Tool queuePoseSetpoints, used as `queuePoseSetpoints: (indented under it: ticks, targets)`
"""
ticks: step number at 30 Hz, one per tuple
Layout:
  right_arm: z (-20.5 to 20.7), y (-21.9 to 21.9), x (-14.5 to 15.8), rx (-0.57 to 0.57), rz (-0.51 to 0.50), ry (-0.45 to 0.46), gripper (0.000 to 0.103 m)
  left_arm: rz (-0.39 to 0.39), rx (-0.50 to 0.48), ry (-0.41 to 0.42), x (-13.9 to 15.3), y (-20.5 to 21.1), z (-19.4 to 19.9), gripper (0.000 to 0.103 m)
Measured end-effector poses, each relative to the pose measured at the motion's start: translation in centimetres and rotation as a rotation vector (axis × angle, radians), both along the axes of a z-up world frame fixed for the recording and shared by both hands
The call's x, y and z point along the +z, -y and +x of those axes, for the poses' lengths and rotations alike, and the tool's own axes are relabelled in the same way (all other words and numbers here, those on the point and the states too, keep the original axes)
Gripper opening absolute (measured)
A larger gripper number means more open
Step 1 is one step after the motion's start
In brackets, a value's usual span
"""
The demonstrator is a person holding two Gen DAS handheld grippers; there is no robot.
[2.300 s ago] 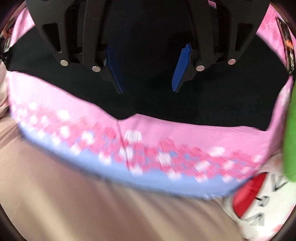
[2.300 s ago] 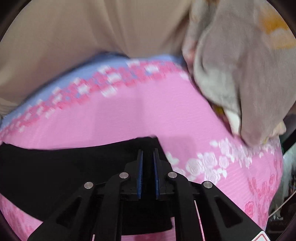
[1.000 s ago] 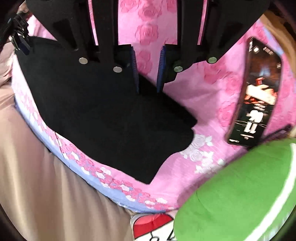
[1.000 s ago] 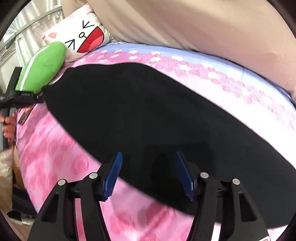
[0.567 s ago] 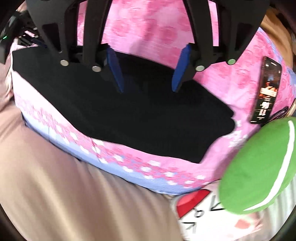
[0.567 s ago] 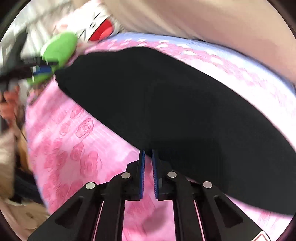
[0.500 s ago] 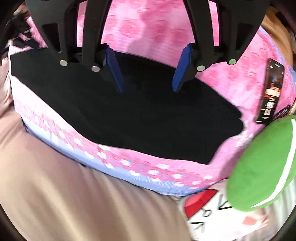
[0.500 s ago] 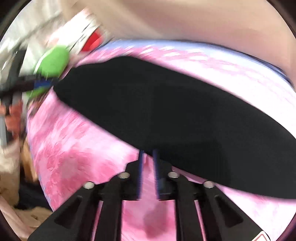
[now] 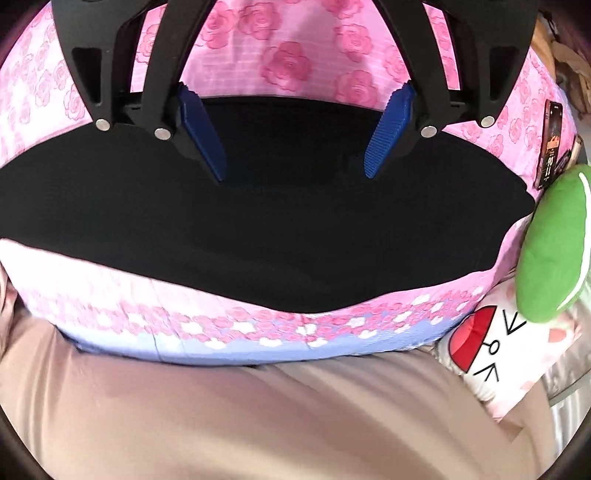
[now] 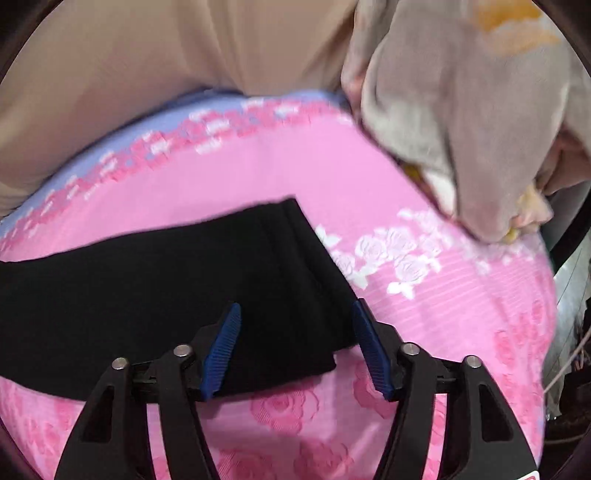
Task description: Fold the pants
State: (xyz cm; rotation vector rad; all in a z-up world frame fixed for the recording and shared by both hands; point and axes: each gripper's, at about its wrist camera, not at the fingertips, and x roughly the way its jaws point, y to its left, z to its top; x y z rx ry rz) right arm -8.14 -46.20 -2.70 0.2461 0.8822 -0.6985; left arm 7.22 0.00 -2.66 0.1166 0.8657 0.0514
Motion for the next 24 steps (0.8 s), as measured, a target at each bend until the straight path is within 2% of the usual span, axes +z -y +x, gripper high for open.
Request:
queuePoseSetpoints:
  ticks: [1,2,6,8,10,11,13,14,15,17,20,22,23,24]
  targets:
    - [0.3,-0.3,0.0,0.043,0.029,0.026,0.014,0.009,-0.001,-0.006,-0.2,0.3,0.2,0.075]
    - [0.6,-0.6,0.5,0.052,0.024,0.025,0.007,0.016,0.000,-0.007,-0.1,0.6,0.1,0.075]
    - [0.3,0.1,3.5,0.069,-0.024,0.091,0.004,0.041,0.009,-0.002,0.1,1.2,0.8,0.075]
    - [0.2,1.8,3.0,0.041,-0.016,0.085,0.004,0.044,0.016,0.001,0.2,1.4,0.9,0.075]
    - [1.0,3.2,0.3,0.051,0.060,0.024,0.007,0.042,0.022,-0.009,-0.1,1.3,1.2,0.076]
    - [0.9,3.2,0.3,0.048,0.048,0.053,0.012,0.045,0.025,-0.013,-0.2,1.3,1.3,0.076]
    - [0.3,2.4,1.2,0.022,0.043,0.063,0.034,0.048,0.026,-0.019,-0.3,1.2,1.3,0.077]
    - [0.0,2.1,1.8,0.010,0.030,0.080,0.058,0.047,0.024,-0.021,-0.4,1.1,1.3,0.080]
    - [-0.2,1.9,2.0,0.015,0.022,0.092,0.067,0.046,0.024,-0.019,-0.4,1.1,1.3,0.084]
    - [0.4,1.8,1.8,0.021,0.000,0.057,0.068,0.042,0.022,-0.019,-0.5,0.9,1.3,0.084]
    - [1.5,3.0,-0.7,0.020,0.086,0.015,0.068,0.028,0.018,-0.013,-0.4,0.7,1.1,0.084]
    - [1.6,3.1,-0.7,0.008,0.105,0.042,0.048,0.017,0.018,-0.008,-0.3,0.3,0.9,0.084]
    - [1.7,2.8,-0.4,0.010,0.127,0.055,0.023,0.014,0.021,-0.005,-0.2,0.0,0.8,0.084]
    - [1.7,2.4,0.4,-0.005,0.135,0.066,0.017,0.010,0.026,-0.002,-0.1,-0.6,0.7,0.084]
